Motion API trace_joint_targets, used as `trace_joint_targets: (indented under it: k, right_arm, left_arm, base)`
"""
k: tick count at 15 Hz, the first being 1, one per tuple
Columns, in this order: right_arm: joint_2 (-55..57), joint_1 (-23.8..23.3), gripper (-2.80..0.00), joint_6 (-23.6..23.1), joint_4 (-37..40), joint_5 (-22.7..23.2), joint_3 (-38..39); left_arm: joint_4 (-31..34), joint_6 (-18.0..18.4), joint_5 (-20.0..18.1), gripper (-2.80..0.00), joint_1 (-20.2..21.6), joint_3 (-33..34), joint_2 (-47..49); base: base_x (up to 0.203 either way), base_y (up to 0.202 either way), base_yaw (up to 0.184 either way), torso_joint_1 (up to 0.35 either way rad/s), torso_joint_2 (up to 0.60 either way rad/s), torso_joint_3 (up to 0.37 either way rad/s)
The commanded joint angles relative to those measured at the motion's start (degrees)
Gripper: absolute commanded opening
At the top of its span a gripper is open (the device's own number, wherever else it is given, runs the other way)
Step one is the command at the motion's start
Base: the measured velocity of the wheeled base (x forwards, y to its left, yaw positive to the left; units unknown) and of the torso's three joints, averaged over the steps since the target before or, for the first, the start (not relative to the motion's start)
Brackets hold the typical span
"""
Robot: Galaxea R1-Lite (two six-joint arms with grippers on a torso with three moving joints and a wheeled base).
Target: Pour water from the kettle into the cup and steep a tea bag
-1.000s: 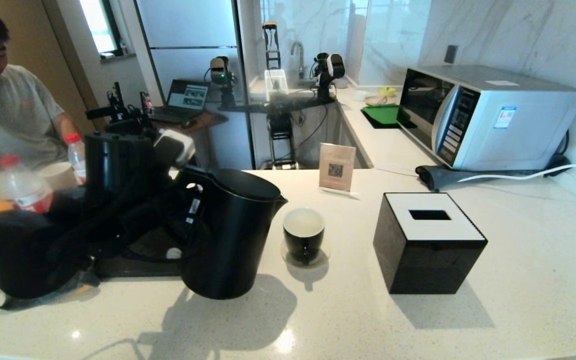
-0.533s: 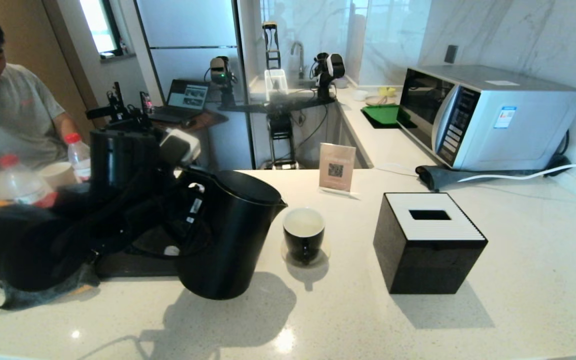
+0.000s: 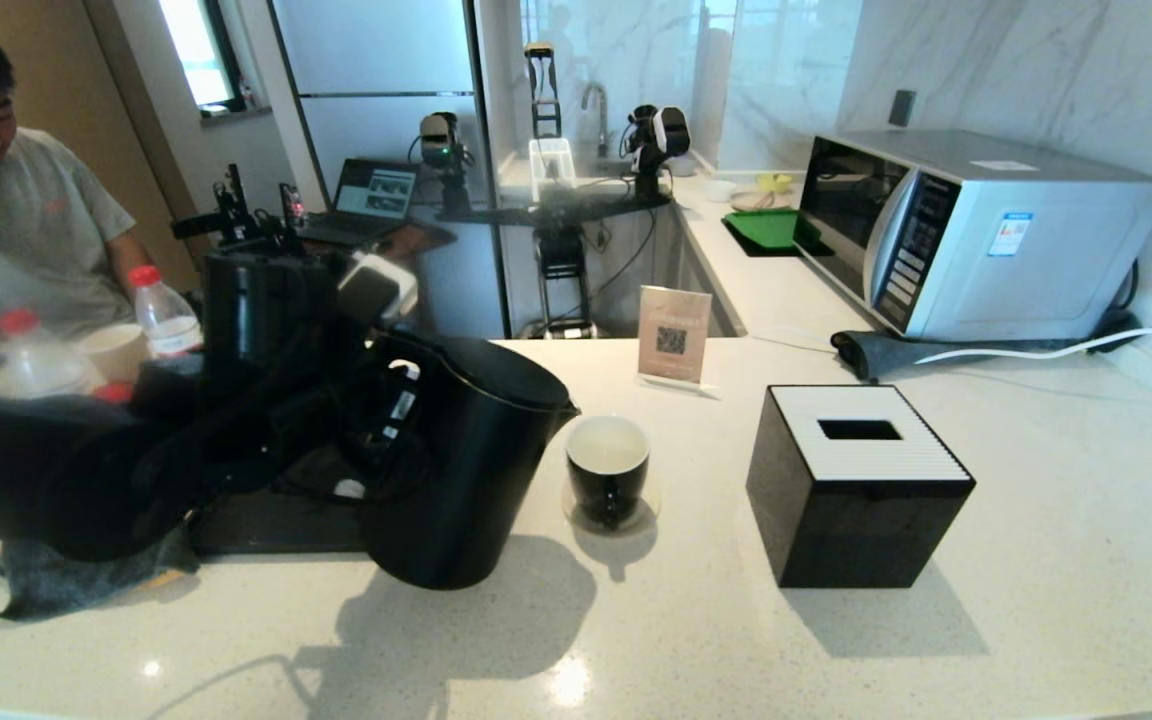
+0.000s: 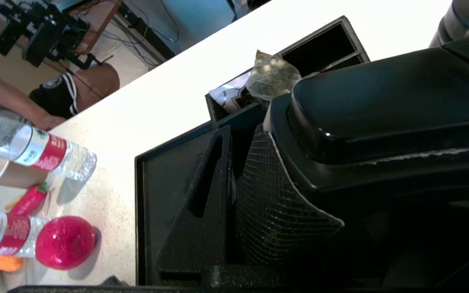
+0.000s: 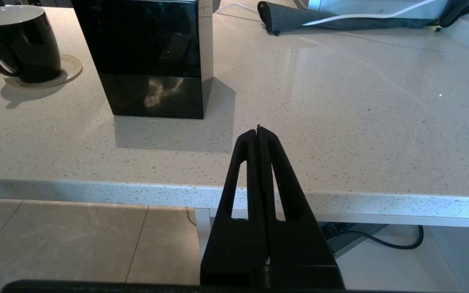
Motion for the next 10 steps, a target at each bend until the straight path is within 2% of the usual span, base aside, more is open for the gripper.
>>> trace_joint_targets:
  k: [1, 10]
  right_arm:
    - [0.1, -0.1, -2.8, 0.0, 0.0, 0.0, 0.0]
    - [0.1, 0.0, -2.8, 0.0, 0.0, 0.0, 0.0]
  left_arm:
    - [-0.2, 0.7, 0.2, -2.8, 0.0, -1.1, 1.1]
    - [1.4, 2.3, 0.2, -2.8, -0.5, -3.5, 2.1]
  base:
    - [0.0, 0.0, 0.0, 0.0, 0.0, 0.0]
    - [0.0, 0.0, 0.0, 0.0, 0.0, 0.0]
